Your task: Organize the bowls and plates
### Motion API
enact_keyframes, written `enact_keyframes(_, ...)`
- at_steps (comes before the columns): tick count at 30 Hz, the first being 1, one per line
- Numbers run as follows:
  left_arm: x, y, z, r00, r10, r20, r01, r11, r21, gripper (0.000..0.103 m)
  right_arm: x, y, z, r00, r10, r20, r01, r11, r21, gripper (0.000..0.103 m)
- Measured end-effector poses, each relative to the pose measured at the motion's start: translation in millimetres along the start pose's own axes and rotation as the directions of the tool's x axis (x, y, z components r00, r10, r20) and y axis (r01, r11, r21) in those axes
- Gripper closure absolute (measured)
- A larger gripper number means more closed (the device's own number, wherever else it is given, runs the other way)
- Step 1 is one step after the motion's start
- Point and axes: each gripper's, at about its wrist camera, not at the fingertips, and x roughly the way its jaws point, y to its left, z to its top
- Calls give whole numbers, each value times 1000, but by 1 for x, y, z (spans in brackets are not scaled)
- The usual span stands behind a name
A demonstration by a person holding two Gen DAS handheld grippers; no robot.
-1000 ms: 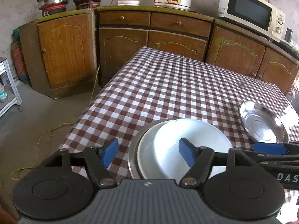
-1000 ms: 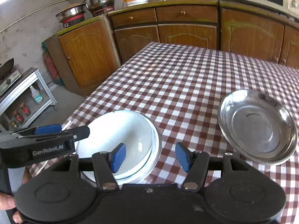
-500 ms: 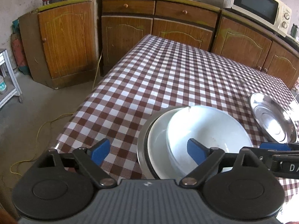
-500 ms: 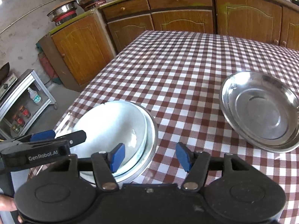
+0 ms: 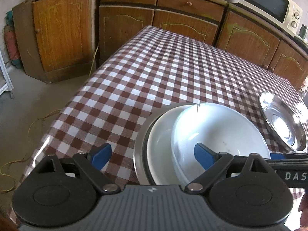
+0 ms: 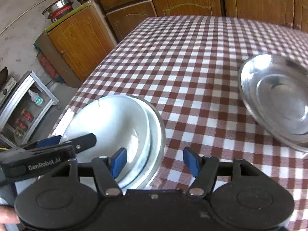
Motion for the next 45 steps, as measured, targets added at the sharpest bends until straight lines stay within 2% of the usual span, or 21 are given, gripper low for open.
enact_keyframes(2,3,-1,0,1000,-8,-1,8,1000,8,8,5,0,2,1000,0,-3,0,1000,0,25)
enact_keyframes(4,7,-1,1,1000,-19,-3,19,1000,11,15,9,2,2,1000,4,-2,-4,1000,-11,25)
enact_keyframes(6,12,-1,0,999,-49,-19,49,999,9,30,11,3,2,1000,27,-2,-27,1000,-8,28)
enact_keyframes(8,14,-2,0,997,-81,-16,81,997,5,35,13,5,1,999,36,-6,-36,999,-23,50)
enact_keyframes(12,12,0,-1,997,-78,-8,77,996,-33,41,13,8,1,1000,26,13,-25,999,-32,52)
enact_keyframes(18,10,-2,-2,998,-69,-15,68,997,-45,41,12,7,1,1000,7,24,-6,1000,-24,53)
enact_keyframes(25,1,-5,7,998,-63,14,64,997,-37,41,-7,12,4,998,-8,65,11,999,-47,53)
enact_keyframes(45,-37,-13,22,995,-45,93,45,999,-5,41,-45,31,11,989,14,146,-3,997,-77,53)
